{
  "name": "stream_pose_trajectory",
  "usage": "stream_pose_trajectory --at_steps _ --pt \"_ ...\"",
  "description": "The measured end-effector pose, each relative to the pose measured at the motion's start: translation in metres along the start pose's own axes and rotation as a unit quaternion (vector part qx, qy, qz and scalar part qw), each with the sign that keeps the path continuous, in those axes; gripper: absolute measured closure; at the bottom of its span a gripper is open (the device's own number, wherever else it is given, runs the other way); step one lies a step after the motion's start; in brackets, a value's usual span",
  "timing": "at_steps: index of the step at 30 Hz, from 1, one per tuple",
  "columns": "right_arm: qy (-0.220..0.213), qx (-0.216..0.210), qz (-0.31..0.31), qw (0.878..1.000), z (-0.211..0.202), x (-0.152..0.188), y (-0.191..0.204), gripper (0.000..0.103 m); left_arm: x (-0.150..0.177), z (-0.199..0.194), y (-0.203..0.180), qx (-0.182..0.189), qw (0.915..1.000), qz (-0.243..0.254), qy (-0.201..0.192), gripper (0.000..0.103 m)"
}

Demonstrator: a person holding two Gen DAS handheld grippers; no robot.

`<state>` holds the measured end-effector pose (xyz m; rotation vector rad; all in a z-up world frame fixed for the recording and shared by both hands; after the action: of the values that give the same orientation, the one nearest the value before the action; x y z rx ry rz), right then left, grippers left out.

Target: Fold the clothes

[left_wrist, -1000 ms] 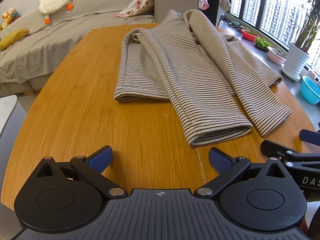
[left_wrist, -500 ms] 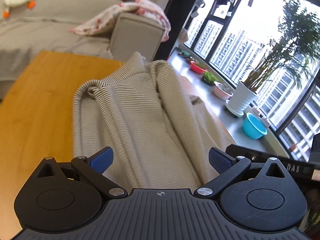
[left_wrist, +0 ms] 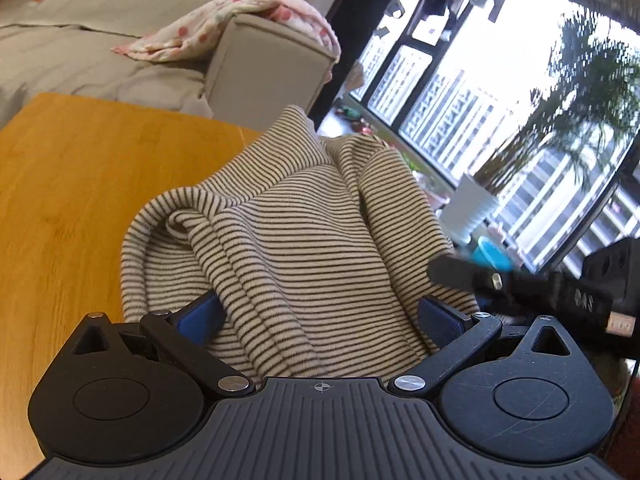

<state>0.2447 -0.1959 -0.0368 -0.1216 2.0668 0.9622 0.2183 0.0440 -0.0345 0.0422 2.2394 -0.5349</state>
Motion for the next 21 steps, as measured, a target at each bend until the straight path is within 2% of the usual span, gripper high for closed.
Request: stream_pose_trajectory --at_steps 4,8,10,13,14,16,19,21 --pt "0.013 -0.022 0.004 1.000 -0.017 0.018 0.007 0.000 0.023 -0.022 -0.015 -0.002 0.9996 0.024 0.016 0.000" --pt "0.020 -0.040 0.005 0.999 -0.054 0.045 0.020 0.000 0.056 -0.059 -0.033 0.025 0.9971 0.045 0.055 0.000" --pt "0.012 -0.044 0.015 0.999 -0.071 0.057 0.023 0.000 0.061 -0.069 -0.030 0.066 0.9944 0.011 0.082 0.000" --pt "-0.003 -0.050 0.036 0.998 -0.086 0.067 0.024 0.000 0.055 -0.061 -0.020 0.146 0.9788 -0.086 0.115 0.000" --pt "-0.006 -0.051 0.042 0.998 -0.087 0.068 0.023 0.000 0.050 -0.058 -0.018 0.152 0.9772 -0.099 0.111 0.000" --pt "-0.006 -0.051 0.046 0.998 -0.087 0.068 0.022 0.000 0.034 -0.052 -0.016 0.141 0.9806 -0.105 0.087 0.000" --pt "-0.001 -0.047 0.039 0.998 -0.085 0.067 0.024 0.000 -0.009 -0.069 0.005 0.116 0.9842 -0.134 0.005 0.000" --pt "-0.001 -0.041 0.031 0.999 -0.085 0.068 0.027 0.000 -0.039 -0.083 0.026 0.074 0.9863 -0.139 -0.048 0.000"
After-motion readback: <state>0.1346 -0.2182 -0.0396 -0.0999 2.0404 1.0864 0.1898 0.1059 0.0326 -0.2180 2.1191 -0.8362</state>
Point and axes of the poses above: each gripper's, at about its wrist camera, not at the fingertips, and z roughly the way its jaws point, y to its left, x to its underside, the point moved 3 cm from there along z, roughly the way its jaws point, and after that the axes turned 8 degrees about -x, right-handed, at the moved point
